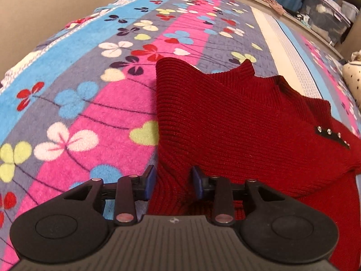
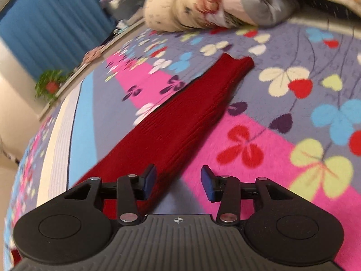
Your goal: Fold small clothes
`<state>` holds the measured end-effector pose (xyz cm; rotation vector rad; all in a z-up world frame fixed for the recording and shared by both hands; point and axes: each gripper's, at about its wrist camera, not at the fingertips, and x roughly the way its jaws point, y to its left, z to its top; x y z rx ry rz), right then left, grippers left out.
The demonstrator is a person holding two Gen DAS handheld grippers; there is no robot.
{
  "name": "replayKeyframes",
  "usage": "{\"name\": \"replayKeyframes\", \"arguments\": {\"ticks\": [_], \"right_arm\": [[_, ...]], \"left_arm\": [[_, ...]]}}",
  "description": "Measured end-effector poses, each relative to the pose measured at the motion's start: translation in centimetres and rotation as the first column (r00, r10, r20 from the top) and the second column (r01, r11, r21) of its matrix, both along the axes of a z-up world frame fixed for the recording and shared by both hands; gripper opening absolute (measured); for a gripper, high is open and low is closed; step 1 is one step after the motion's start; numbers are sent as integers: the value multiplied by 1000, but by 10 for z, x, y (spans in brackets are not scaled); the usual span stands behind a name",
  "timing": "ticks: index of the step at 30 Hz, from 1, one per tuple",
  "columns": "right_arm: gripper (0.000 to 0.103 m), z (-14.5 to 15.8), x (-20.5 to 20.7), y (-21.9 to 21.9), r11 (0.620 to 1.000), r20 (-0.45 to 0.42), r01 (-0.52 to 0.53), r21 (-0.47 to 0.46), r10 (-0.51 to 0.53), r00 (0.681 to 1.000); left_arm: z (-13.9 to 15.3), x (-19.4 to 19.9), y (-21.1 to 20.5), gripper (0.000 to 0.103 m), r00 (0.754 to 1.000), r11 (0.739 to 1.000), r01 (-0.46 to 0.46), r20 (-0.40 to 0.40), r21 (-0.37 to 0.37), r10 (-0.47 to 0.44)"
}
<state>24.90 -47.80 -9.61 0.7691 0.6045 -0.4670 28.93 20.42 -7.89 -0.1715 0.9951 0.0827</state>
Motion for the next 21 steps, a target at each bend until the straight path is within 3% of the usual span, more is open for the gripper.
{"name": "replayKeyframes", "arguments": {"ticks": [4,9,10,11,13,16,18,21], "right_arm": [[46,-10,12,-20,996,43,61,68,-64,997],[41,-11,31,-40,994,39,99,52,-101,994],[34,-11,34,-44,993,30,114,45,-115,993],[19,-10,37,-46,991,16,128,35,-128,992],[14,-6,40,-46,990,9,142,-3,-142,990],[13,14,53,-29,982,-7,75,-173,-77,997],[13,34,65,-4,942,-32,14,-336,-27,999],[12,69,75,51,866,5,-43,-498,53,999]], "left_arm": [[-2,2,-2,40,1000,1000,12,4,13,-12],[-3,2,-3,41,1000,1000,15,4,14,-15],[-3,3,-3,41,1000,1000,16,4,14,-16],[-3,3,-2,41,1000,1000,16,3,13,-16],[-3,4,-1,41,1000,1000,16,2,10,-16],[-3,3,-1,41,1000,1000,18,2,7,-18],[-2,2,1,41,1000,1000,18,0,2,-18],[-1,3,3,41,1000,1000,5,-4,-14,-5]]}}
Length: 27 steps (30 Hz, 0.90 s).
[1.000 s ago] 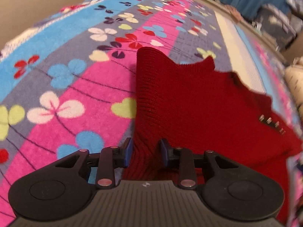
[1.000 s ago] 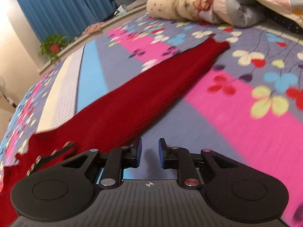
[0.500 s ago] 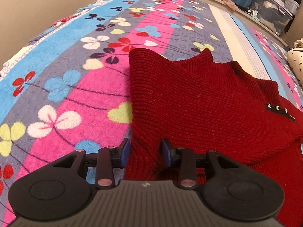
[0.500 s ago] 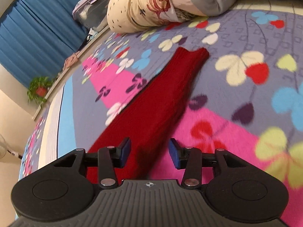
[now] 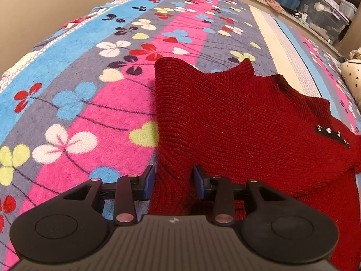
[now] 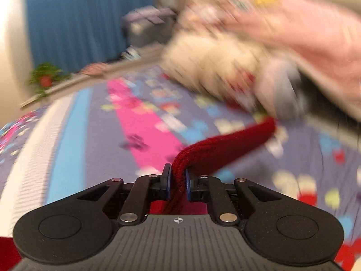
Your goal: Fold small clothes
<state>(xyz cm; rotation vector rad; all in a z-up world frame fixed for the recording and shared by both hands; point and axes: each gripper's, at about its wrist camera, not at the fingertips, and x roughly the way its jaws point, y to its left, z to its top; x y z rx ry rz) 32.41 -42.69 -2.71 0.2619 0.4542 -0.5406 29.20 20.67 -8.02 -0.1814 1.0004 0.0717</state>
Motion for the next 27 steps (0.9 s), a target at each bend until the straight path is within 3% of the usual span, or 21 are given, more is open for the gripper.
{"name": "replayKeyframes", "arguments": {"ticks": [2,4,5,7,10,11,14,16,21,25,27], "right_arm": [[12,24,-2,63,986,67,-129,-106,137,988],[12,41,-14,146,917,128,-345,-202,374,919],[12,43,-22,182,867,140,-442,-229,478,867],[15,40,-38,251,734,122,-648,-201,676,727],[21,6,-52,319,531,18,-845,64,846,533],[23,-5,-60,331,512,-27,-854,88,858,512],[23,-18,-87,330,508,-64,-847,153,861,505],[26,-16,-104,310,534,-69,-825,184,844,532],[27,0,-153,249,598,-174,-792,127,799,576],[28,-6,-196,187,667,-258,-733,135,738,624],[28,-11,-216,166,698,-303,-704,128,704,643]], "left_arm": [[0,1,0,41,1000,1000,-11,-1,-10,11],[1,1,2,41,1000,1000,-20,-3,-21,20],[1,0,3,41,1000,999,-25,-2,-30,25],[4,-2,9,42,999,998,-40,1,-53,40],[10,-5,23,42,996,992,-87,12,-93,89],[11,-6,28,42,994,989,-106,13,-105,107],[15,-7,42,41,986,976,-165,13,-143,169],[20,-9,48,41,980,967,-186,39,-174,196],[30,-12,54,40,963,934,-204,112,-294,246],[31,-11,48,40,965,899,-140,148,-416,218],[28,-7,36,40,972,895,-88,158,-436,173]]}}
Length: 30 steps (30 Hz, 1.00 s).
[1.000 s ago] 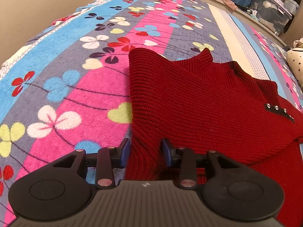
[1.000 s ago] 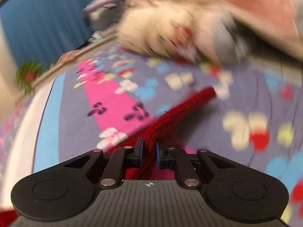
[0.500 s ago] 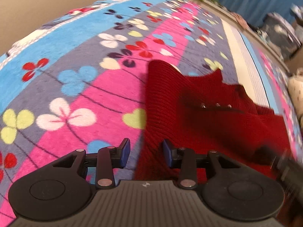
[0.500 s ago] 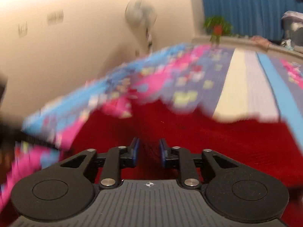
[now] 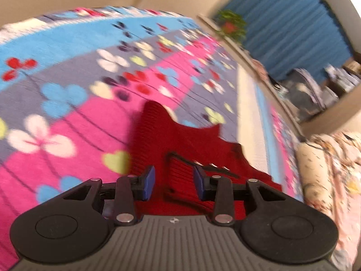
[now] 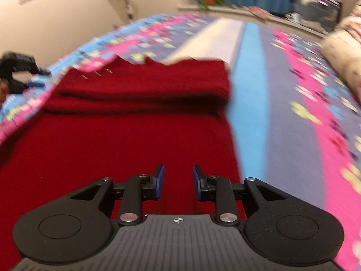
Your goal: Fold small clothes
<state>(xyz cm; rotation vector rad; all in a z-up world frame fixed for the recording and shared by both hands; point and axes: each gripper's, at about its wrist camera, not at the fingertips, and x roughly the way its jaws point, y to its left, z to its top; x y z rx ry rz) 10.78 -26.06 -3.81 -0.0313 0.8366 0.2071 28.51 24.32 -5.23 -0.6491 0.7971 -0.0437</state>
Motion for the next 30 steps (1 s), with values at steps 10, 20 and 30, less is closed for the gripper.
{"name": "replayKeyframes", "arguments": {"ticks": [10,20,30], "right_arm": [[33,33,-61,-34,997,30,77,-17,-77,997],[38,80,-105,-52,1000,159,17,-14,-14,987],[41,43,-126,-87,991,177,55,119,-76,981]], "left_arm": [[9,-7,-47,34,995,962,89,18,257,-97],[77,-115,-55,35,974,839,48,159,542,-159],[55,-283,-59,39,979,806,89,100,585,-180]]}}
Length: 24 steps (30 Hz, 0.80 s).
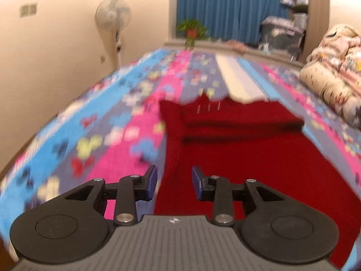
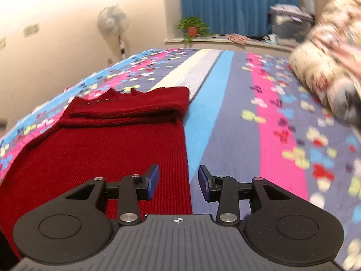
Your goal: Fold small clothes
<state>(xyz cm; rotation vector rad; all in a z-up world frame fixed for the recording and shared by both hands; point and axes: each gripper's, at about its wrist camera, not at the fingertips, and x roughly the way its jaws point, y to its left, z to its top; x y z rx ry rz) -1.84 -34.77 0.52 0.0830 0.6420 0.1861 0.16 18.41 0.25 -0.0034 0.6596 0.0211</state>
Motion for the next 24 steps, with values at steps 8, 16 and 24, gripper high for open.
{"name": "replayKeyframes", "arguments": {"ticks": [8,16,24], "right_arm": [[44,-35,14,-9,992,-157,120,41,-112,981],[60,-68,25,1,995,-346,82,-63,-99,933],[65,-76,19,-1,993,-367,98,-63,-114,923]], "left_arm": [[-54,-36,24,52,968,987,-139,-221,-80,118],[-79,-27,30,60,935,979,-150,-342,-135,96],[-91,-20,18,60,915,988,-125,-396,-92,79]]}}
